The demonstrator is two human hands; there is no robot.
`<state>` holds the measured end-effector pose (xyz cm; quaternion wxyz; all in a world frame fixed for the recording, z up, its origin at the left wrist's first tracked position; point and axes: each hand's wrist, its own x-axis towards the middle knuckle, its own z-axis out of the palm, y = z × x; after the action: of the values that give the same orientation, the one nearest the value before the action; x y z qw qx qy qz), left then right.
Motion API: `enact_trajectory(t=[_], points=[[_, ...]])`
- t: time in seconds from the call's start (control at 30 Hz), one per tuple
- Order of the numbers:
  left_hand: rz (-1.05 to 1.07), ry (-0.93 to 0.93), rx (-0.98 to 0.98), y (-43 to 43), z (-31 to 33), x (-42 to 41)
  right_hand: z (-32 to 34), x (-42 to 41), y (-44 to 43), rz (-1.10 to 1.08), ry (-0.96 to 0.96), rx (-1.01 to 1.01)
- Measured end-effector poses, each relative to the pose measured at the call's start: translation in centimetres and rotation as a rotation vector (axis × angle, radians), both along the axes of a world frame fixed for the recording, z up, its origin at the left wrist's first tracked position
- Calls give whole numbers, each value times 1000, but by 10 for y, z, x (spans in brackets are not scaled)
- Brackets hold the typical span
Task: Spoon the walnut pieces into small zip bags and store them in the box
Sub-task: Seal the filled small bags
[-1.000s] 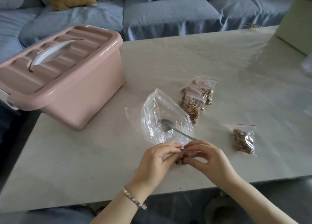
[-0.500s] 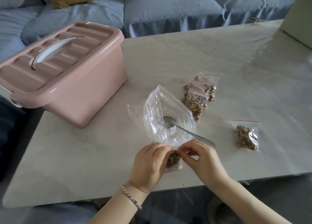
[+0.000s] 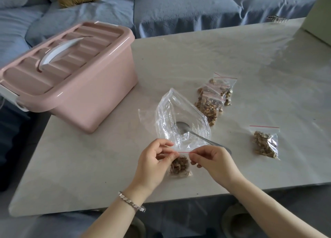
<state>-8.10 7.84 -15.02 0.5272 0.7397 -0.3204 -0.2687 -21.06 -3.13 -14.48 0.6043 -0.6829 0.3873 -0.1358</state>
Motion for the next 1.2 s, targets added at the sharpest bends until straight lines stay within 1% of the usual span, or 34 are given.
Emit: enact_trajectory(t=[0.13,0.2,0.3,0.37,0.43,0.7,0.8,1.03,1.13,1.2], points=[[-6,-21,23,2,0,2,-1,1,1,-13,11,-36],[-25,-55,34,3,0,2,-1,1,2,-1,14,-92],[-144,-243,37,1,2,4,1,1,3,26,7,-196],[-248,-328,44,-2,4,5,3,-1,5,50,-12,-267],[-292,-375,57,-5,5,5,3,-2,5,65,-28,-323],[-321,-517,-21,-8,4,1,-4,-5,6,82,-76,-476],[-326,-573,-20,-8,7,1,-5,-4,8,62,-106,-493],[-336,-694,-28,4,6,16,-9,-10,4,9,-112,-445],[-311,-685,-13,9,5,21,-9,-10,4,11,-107,-444],[-286,-625,-13,11,6,22,-9,-10,4,4,-101,-434]])
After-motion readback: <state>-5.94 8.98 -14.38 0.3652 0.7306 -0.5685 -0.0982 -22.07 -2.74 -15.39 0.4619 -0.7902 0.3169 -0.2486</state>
